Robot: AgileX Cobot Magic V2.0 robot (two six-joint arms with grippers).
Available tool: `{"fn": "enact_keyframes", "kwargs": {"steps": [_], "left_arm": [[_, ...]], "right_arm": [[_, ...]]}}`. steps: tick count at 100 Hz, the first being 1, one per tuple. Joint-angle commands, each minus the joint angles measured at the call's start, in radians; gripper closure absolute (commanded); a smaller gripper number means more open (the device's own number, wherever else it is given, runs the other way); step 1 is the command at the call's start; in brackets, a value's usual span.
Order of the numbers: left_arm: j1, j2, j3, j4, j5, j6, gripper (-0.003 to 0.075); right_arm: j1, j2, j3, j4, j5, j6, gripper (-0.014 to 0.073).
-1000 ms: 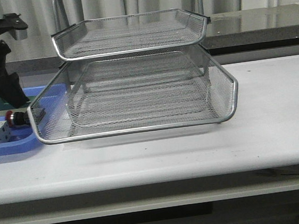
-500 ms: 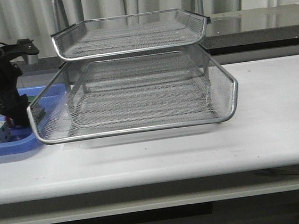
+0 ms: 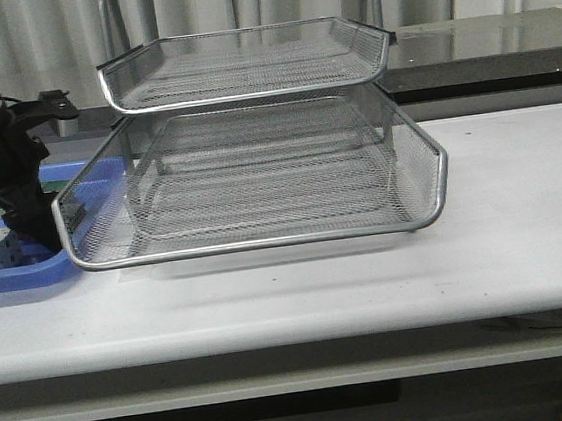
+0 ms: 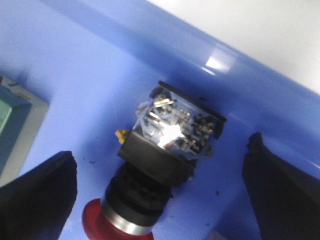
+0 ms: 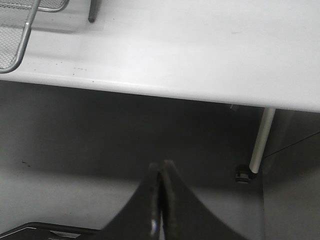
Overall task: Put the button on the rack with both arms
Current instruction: 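Close the left gripper on the red push button and lift it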
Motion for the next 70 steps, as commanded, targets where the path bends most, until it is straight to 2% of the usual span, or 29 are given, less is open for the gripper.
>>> {"fn": "enact_keyframes", "kwargs": {"steps": [1,9,26,40,49,70], "left_arm": [[-0.005,-0.044,-0.025,-0.015,-0.050,0.004,0.0131],[-0.005,-0.044,-0.025,-0.015,-0.058,0.004,0.0225],[-0.005,-0.044,-0.032,-0.015,-0.071,0.004,0.0500],[-0.005,-0.044,-0.060,-0.015,-0.052,-0.002,0.0675],[-0.005,-0.044,-0.107,-0.017,-0.004,-0.017,0.0741],[-0.001,-0.044,-0.255,-0.017,0.159,-0.084,0.0741]], "right_arm": [[-0.006,0.002,-0.025,-0.019,-0.047,-0.005,0.0660],[-0.006,0.002,-0.025,-0.019,-0.047,-0.005,0.0660],[-0.006,0.002,-0.025,-0.019,-0.047,-0.005,0.0660],[-0.006,0.002,-0.025,-0.019,-0.047,-0.005,0.0660],[-0.006,0.002,-0.025,-0.019,-0.047,-0.005,0.0660],[-0.006,0.002,-0.025,-0.019,-0.047,-0.005,0.0660]]}}
